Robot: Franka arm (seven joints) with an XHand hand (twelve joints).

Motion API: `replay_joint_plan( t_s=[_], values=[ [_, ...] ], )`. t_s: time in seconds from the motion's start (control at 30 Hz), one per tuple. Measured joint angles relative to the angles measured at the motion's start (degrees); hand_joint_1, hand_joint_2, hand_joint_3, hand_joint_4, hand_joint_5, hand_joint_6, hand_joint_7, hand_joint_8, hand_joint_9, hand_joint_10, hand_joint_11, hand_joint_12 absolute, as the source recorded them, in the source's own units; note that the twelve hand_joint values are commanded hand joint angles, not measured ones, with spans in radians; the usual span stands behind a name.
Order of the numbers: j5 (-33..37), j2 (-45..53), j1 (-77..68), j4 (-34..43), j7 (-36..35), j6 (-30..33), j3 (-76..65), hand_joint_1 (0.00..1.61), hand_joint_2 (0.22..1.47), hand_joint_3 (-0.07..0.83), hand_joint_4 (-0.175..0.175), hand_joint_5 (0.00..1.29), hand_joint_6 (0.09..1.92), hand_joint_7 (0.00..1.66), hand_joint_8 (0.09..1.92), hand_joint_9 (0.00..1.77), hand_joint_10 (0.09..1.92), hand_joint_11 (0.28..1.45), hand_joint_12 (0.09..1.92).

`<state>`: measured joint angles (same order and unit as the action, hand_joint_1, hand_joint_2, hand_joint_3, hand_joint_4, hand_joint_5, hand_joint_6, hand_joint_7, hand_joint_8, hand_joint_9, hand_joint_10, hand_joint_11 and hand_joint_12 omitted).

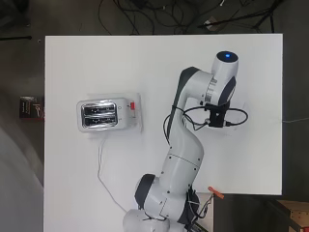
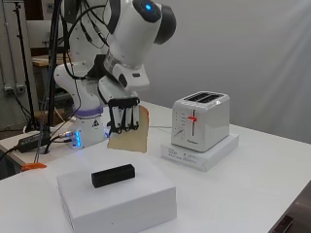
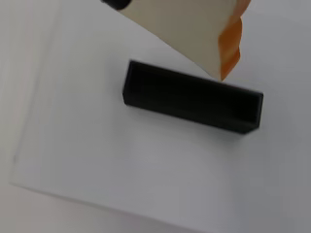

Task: Teleoperate dual arm-hand system to toast a bread

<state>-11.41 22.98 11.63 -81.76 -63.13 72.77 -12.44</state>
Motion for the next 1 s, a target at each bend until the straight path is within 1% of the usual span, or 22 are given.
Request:
replay_joint_plan(
  t_s=[0.07,0.1,0.13,0.17,0.2,0.23,0.3,0.37,0.4,0.43,0.47,0.5,0.53,0.57,0.6,0.63,0.7,0.73,0.77,0.83,0.9,1.0],
  values=[
    [1.3,-1.9,-0.3,3.0,-1.1,-0.4,1.5,1.21,1.23,0.001,-0.175,0.63,1.33,0.94,1.24,1.13,0.68,0.61,0.87],
    [1.8,-2.9,-0.4,4.0,-1.9,0.0,2.0,1.20,1.23,0.001,-0.174,0.61,1.36,0.93,1.24,1.14,0.60,0.62,0.81],
    [2.0,-4.1,-0.7,4.6,-2.8,0.9,2.8,1.07,1.26,0.001,-0.048,0.62,1.40,0.97,1.01,1.17,0.52,0.63,0.76],
    [2.0,-5.3,-1.0,4.4,-3.5,2.0,3.7,0.97,1.27,0.001,0.053,0.64,1.43,1.05,0.73,1.23,0.44,0.64,0.75],
    [2.0,-6.7,-1.3,3.3,-4.4,3.5,4.9,0.91,1.28,0.002,0.113,0.66,1.43,1.15,0.49,1.28,0.36,0.65,0.75],
    [2.1,-8.2,-1.7,1.6,-5.8,5.4,6.1,0.88,1.28,0.000,0.146,0.67,1.43,1.23,0.31,1.32,0.29,0.65,0.75],
    [2.1,-11.1,-1.9,-3.5,-9.3,9.6,9.3,0.87,1.27,0.000,0.169,0.69,1.41,1.30,0.11,1.37,0.17,0.66,0.68],
    [2.3,-14.5,-2.3,-10.1,-12.0,14.1,12.9,0.87,1.27,0.000,0.175,0.69,1.41,1.31,0.09,1.38,0.09,0.68,0.53],
    [2.6,-16.8,-2.9,-14.0,-13.1,16.3,14.6,0.87,1.27,0.000,0.175,0.69,1.40,1.31,0.09,1.38,0.09,0.69,0.48],
    [2.6,-19.1,-3.6,-17.9,-14.2,18.4,15.8,1.00,1.24,-0.002,0.049,0.69,1.36,1.23,0.36,1.39,0.09,0.71,0.44],
    [2.6,-21.7,-4.4,-22.0,-15.2,20.8,16.8,0.97,1.24,-0.002,0.075,0.70,1.36,1.18,0.44,1.40,0.09,0.72,0.42],
    [2.8,-24.5,-5.1,-25.9,-16.2,23.5,17.5,0.93,1.25,-0.002,0.115,0.69,1.38,1.18,0.39,1.40,0.09,0.73,0.41],
    [3.2,-27.4,-5.8,-29.6,-17.1,26.2,18.3,1.03,1.22,0.021,0.017,0.69,1.35,1.14,0.59,1.39,0.09,0.73,0.39],
    [3.5,-30.2,-6.4,-32.8,-17.8,28.6,19.0,1.11,1.20,0.020,-0.068,0.67,1.34,1.09,0.79,1.38,0.09,0.73,0.37],
    [3.8,-33.0,-7.1,-35.5,-18.5,30.4,19.8,1.16,1.20,0.015,-0.121,0.66,1.34,1.05,0.92,1.38,0.09,0.73,0.36],
    [4.3,-35.9,-7.9,-37.8,-18.8,31.6,20.8,1.06,1.22,0.009,-0.022,0.67,1.37,1.06,0.78,1.37,0.09,0.73,0.34],
    [5.1,-40.3,-9.0,-40.2,-18.9,32.1,22.4,1.15,1.21,0.008,-0.109,0.66,1.34,1.04,0.93,1.37,0.09,0.74,0.30],
    [5.6,-41.8,-9.6,-41.1,-18.9,31.9,23.4,1.18,1.20,0.004,-0.141,0.66,1.34,1.03,0.99,1.37,0.09,0.75,0.29],
    [6.0,-42.6,-9.9,-41.6,-18.6,31.7,24.4,1.20,1.20,0.002,-0.159,0.66,1.33,1.03,1.02,1.38,0.09,0.75,0.28],
    [7.1,-42.9,-10.4,-41.8,-17.2,31.0,26.5,1.22,1.19,0.000,-0.172,0.67,1.32,1.03,1.04,1.38,0.09,0.75,0.26],
    [7.6,-41.5,-10.6,-40.8,-16.0,30.5,27.6,1.22,1.19,0.001,-0.175,0.67,1.30,1.02,1.06,1.38,0.09,0.76,0.22],
    [7.3,-36.6,-11.2,-37.2,-14.3,29.8,29.0,1.23,1.17,-0.001,-0.175,0.70,1.26,1.06,1.00,1.40,0.09,0.78,0.18]
  ],
)
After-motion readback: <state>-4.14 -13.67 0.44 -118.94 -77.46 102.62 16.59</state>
